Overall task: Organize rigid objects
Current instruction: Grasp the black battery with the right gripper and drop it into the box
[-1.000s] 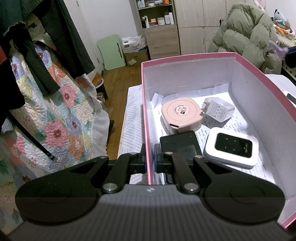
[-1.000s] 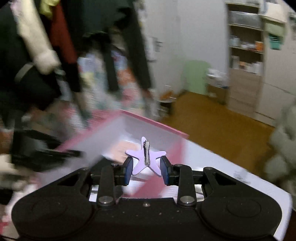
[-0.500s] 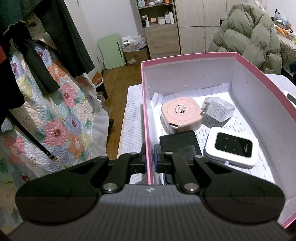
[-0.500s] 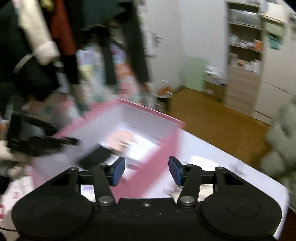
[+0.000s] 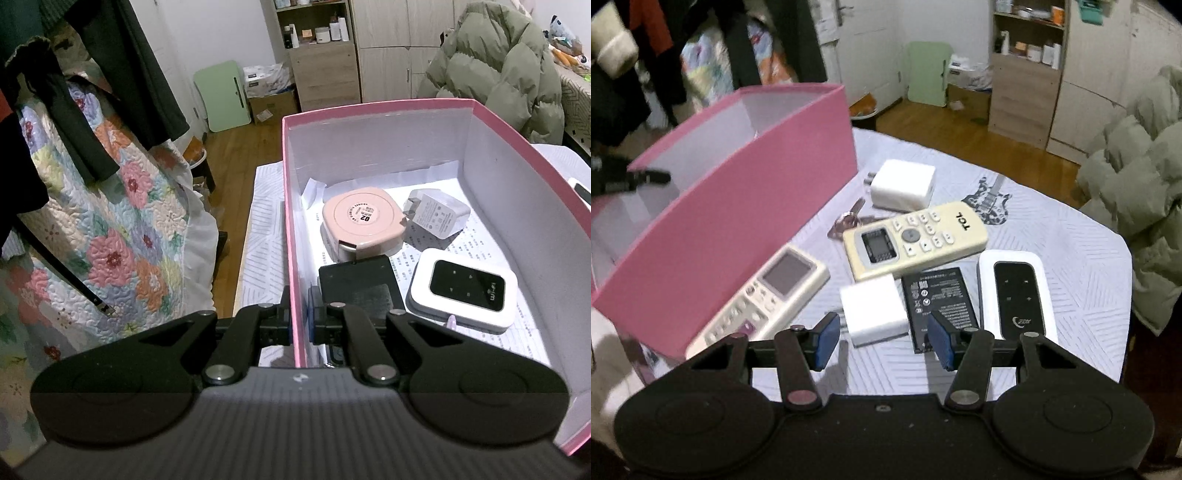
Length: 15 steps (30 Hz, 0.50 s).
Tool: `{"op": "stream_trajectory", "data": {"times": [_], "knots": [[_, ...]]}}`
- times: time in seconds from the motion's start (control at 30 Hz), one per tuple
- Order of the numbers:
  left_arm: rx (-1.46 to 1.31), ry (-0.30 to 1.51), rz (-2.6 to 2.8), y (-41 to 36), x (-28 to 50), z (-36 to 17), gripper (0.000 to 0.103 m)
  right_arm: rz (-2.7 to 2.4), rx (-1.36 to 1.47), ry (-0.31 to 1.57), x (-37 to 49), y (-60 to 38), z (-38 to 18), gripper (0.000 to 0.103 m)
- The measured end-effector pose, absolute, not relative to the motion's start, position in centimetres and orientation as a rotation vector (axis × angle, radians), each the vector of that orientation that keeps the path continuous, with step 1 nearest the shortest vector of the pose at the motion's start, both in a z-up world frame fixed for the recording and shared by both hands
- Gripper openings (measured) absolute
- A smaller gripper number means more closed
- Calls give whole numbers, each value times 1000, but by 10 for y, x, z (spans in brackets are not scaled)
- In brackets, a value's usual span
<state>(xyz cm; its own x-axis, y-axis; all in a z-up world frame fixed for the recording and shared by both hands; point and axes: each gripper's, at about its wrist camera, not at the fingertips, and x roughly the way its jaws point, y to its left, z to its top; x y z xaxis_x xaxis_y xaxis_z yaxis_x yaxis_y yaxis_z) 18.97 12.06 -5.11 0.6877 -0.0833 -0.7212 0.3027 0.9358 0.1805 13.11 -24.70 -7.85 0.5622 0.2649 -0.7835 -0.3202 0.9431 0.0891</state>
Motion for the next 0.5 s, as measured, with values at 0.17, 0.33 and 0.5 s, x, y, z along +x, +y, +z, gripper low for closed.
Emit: {"op": "stream_trajectory", "data": {"times": [0.17,0.33,0.5], "knots": [[298,786,-218,121,190,-51,6,374,-143,884,135,-248,-81,59],[295,788,-218,120,189,-52,6,427,-138,888,142,-249,-82,59],[290,794,-218,120,188,-53,6,483,-125,909,135,-236,-87,45]]}}
